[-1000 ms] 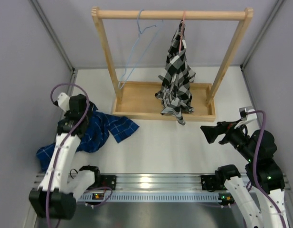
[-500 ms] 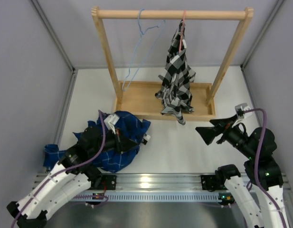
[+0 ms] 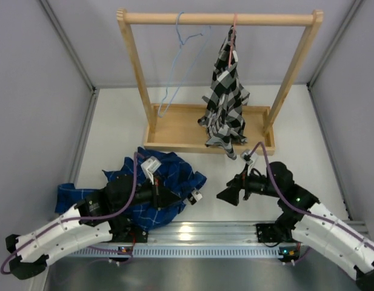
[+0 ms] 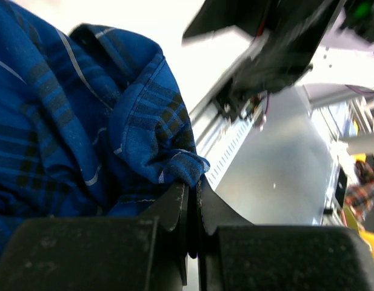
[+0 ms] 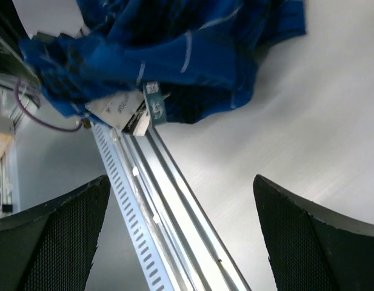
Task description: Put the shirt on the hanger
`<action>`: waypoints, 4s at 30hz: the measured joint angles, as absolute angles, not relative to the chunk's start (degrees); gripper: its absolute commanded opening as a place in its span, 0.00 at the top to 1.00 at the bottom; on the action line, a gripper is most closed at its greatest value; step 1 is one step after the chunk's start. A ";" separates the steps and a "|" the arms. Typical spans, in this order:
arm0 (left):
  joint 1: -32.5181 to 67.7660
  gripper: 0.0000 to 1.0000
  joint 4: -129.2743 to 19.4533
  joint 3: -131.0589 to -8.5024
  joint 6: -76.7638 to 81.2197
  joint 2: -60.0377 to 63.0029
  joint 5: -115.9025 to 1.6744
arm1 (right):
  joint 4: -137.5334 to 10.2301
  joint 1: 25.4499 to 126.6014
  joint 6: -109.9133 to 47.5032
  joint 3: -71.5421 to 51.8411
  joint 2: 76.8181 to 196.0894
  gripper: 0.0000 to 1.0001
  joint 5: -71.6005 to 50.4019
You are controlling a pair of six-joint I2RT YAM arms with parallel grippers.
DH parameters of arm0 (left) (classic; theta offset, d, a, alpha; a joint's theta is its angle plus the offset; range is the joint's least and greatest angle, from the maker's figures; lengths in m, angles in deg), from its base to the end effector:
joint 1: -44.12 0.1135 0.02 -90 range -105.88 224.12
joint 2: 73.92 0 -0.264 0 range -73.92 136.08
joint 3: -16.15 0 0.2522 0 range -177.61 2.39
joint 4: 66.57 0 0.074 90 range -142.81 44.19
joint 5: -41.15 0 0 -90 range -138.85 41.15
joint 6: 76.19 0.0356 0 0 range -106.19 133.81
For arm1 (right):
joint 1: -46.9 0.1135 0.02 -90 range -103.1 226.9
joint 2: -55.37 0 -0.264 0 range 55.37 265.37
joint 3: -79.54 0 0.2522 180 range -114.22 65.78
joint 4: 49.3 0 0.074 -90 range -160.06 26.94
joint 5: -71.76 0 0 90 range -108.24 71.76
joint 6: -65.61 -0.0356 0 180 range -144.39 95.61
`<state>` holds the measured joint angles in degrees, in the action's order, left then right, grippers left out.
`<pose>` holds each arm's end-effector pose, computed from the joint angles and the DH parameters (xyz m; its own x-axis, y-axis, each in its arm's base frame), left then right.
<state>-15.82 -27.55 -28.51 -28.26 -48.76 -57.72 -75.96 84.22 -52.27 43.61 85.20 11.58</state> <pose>0.0562 -0.1081 0.2734 -0.7460 -0.0327 -0.6651 0.5767 0.4678 -0.6698 0.1006 0.0989 0.2348 -0.6660 0.0024 -0.7460 -0.6616 0.4599 0.5922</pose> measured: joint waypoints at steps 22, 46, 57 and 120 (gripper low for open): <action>-15.91 1.00 -22.31 -41.07 -25.94 -48.01 -41.89 | -26.83 102.43 -55.70 36.75 134.00 0.62 -18.14; -16.19 1.00 -25.50 -82.25 1.88 -38.66 -35.53 | -89.60 120.81 -34.02 -45.65 124.39 1.00 -35.04; -16.15 1.00 -35.00 -31.35 -8.17 -46.61 -31.79 | -93.36 120.87 -47.85 7.20 113.15 1.00 -42.27; -11.54 0.73 -33.61 -49.34 -0.17 -10.83 -74.52 | -102.06 119.74 -34.54 17.38 76.45 1.00 -28.66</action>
